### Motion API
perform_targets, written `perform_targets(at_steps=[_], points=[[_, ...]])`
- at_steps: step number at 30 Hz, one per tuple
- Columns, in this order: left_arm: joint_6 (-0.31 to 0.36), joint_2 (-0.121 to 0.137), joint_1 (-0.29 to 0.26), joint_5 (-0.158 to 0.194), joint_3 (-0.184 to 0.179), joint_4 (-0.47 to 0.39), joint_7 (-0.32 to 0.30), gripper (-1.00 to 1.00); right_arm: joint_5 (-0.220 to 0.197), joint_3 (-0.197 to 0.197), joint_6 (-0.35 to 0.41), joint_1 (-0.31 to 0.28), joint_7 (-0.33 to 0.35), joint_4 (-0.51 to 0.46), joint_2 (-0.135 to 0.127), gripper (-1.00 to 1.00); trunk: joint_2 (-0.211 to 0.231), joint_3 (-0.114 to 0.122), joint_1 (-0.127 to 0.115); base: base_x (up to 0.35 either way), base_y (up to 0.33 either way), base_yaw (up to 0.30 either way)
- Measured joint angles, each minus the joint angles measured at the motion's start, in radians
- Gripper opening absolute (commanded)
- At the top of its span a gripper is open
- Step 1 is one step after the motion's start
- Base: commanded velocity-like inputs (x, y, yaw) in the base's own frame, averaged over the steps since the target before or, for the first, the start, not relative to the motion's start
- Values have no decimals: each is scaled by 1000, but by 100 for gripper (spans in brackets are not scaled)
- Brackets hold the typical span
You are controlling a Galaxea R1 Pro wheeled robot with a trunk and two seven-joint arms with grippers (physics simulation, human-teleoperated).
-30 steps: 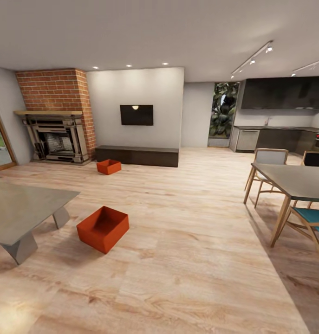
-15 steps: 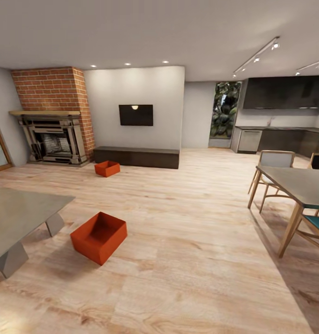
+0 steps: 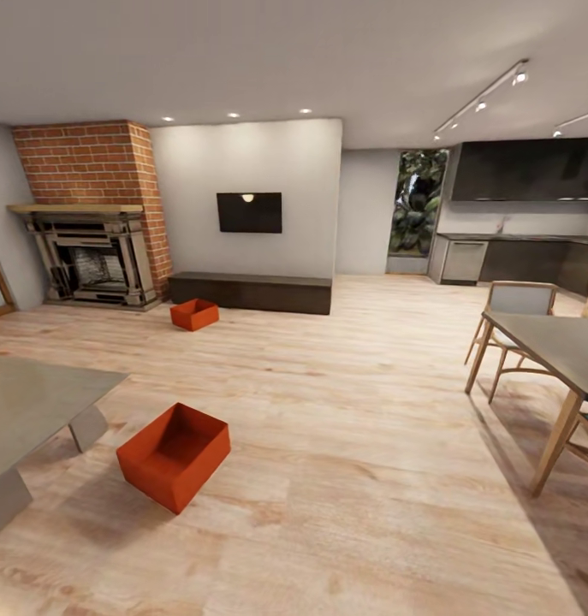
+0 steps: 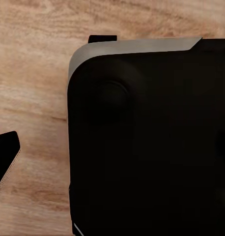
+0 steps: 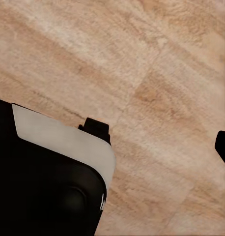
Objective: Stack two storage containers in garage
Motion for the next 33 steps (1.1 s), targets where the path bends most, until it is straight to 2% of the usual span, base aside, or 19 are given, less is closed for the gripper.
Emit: perform_targets(at_steps=[33], points=[[0, 0, 0, 0, 0, 0, 0, 100, 0, 1, 0, 0, -1, 0, 0, 100, 0, 0, 0, 323, 0, 0]])
